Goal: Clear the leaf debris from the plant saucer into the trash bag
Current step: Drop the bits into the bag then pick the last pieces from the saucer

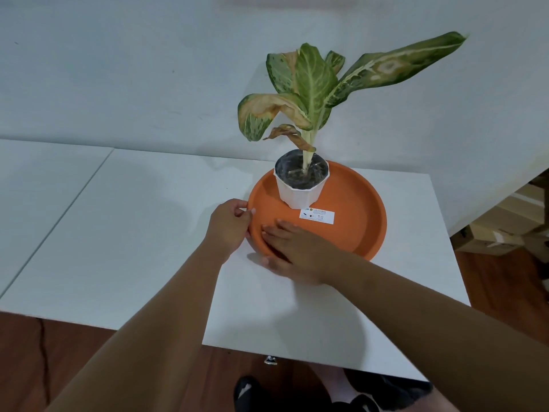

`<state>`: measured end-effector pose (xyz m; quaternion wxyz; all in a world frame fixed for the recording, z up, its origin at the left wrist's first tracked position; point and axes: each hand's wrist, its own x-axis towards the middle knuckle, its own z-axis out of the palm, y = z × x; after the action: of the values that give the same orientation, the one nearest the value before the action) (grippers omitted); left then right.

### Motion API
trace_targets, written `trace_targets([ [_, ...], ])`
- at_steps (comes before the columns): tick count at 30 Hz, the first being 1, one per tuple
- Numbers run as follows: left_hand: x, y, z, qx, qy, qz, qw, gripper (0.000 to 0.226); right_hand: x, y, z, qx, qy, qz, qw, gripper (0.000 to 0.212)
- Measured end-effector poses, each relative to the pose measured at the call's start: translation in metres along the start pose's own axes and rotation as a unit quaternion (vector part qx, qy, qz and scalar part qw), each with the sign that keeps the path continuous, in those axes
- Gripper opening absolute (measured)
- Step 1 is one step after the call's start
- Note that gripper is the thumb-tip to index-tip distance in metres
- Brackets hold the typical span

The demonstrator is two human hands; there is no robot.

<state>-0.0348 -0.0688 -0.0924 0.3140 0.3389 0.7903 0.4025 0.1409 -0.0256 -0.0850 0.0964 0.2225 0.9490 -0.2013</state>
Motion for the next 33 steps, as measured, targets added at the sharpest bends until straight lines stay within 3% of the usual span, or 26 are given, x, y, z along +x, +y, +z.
trace_targets([
  [7, 0.001, -0.002, 0.002, 0.02, 0.011, 0.007, 1.0, 0.032, -0.039, 0.014, -0.01, -0.059, -0.038, -0.032, 0.997, 0.079],
  [12, 0.001, 0.0, 0.003, 0.036, 0.006, 0.0, 0.999, 0.034, -0.064, 0.039, -0.015, -0.019, 0.003, -0.042, 0.999, 0.049],
  [18, -0.003, 0.005, 0.006, 0.094, 0.018, 0.013, 0.995, 0.036, -0.053, 0.035, -0.002, -0.046, -0.046, 0.003, 0.998, 0.065],
  [23, -0.004, 0.007, 0.007, 0.139, 0.023, 0.041, 0.989, 0.036, -0.071, 0.035, -0.004, -0.022, -0.046, -0.021, 0.998, 0.056],
  [25, -0.007, 0.007, 0.009, 0.225, 0.057, 0.095, 0.968, 0.037, -0.08, 0.04, -0.006, 0.035, -0.007, -0.027, 0.999, 0.048],
  [28, -0.018, 0.011, 0.014, 0.349, 0.103, 0.239, 0.9, 0.027, -0.086, 0.057, -0.013, 0.093, 0.098, 0.027, 0.99, 0.04],
  [30, -0.025, 0.016, 0.019, 0.318, 0.029, 0.294, 0.901, 0.019, -0.089, 0.067, -0.021, 0.105, 0.094, 0.093, 0.986, 0.04],
  [33, -0.035, 0.025, 0.034, 0.284, -0.137, 0.261, 0.912, 0.025, -0.086, 0.069, -0.027, 0.108, 0.054, 0.102, 0.987, 0.035],
])
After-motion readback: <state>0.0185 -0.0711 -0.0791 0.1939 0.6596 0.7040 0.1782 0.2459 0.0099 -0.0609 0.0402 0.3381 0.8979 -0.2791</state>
